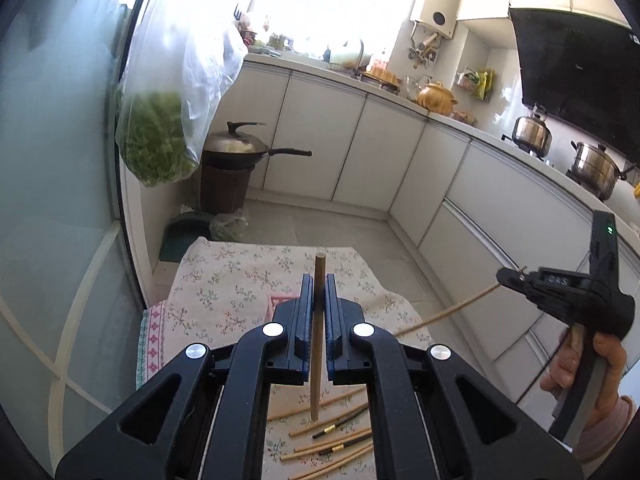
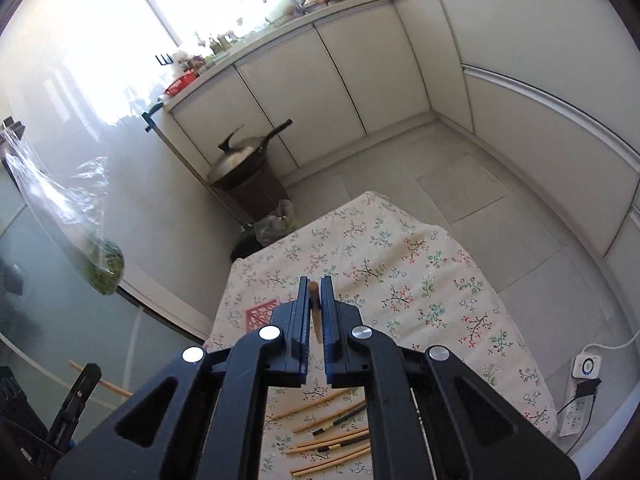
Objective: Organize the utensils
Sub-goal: 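Lift the chopstick with the left gripper and drop it into the pink holder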
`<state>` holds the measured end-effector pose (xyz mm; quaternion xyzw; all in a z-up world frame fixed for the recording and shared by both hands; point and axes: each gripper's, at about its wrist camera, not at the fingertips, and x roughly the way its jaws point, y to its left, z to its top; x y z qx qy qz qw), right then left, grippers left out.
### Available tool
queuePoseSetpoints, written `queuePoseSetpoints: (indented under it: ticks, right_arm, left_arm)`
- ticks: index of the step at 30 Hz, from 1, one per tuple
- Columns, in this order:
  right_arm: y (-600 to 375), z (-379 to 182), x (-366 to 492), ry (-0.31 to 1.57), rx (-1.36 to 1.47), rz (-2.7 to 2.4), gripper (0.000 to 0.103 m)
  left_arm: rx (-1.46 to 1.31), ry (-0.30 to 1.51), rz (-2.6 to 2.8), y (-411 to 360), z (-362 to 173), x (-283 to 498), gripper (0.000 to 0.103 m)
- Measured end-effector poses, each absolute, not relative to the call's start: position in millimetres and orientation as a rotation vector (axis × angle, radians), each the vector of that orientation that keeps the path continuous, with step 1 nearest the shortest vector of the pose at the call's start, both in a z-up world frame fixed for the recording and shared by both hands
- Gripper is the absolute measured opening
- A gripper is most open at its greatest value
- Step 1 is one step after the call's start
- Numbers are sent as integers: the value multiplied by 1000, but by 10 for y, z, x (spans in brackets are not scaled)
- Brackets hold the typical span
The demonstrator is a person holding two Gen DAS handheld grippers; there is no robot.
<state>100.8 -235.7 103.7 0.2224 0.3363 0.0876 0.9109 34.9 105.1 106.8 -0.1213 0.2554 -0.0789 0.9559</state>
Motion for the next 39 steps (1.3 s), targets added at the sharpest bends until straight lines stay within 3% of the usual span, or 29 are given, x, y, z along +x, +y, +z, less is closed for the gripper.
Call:
queuePoseSetpoints:
  ticks: [9,16,18,21,27,30,33,39]
  right_arm:
    - [-2289,1452,1025,671,478,250,5]
    - [-2164,1455,1279,698,494,274,5]
    - [-2118,1418,1379,721,509,283,5]
    - [-2019,1398,1509,730,512,276,5]
    - [-1789,1330,1785,747,510,240,5]
    - [-1658,1246,1960,762,504,209,5]
    - [-1547,1153,2115,780,501,188,5]
    - [-1324,865,2443,837,477,152,9]
  left_arm:
    - [-322,459,-84,1085,1187,1075,5]
    - [-314,548,-7,1106,823,1638,6]
    - [-361,602,-14,1193,689,1701,14]
    - [-483,580,2,1430,626,1507,43]
    - [-536,484,52,1696,787,990,45]
    - [-511,492,19,1682,870,917,47]
    - [-459,473,4,1618,944,873,55]
    - [-451,489,-10,1603,932,970,58]
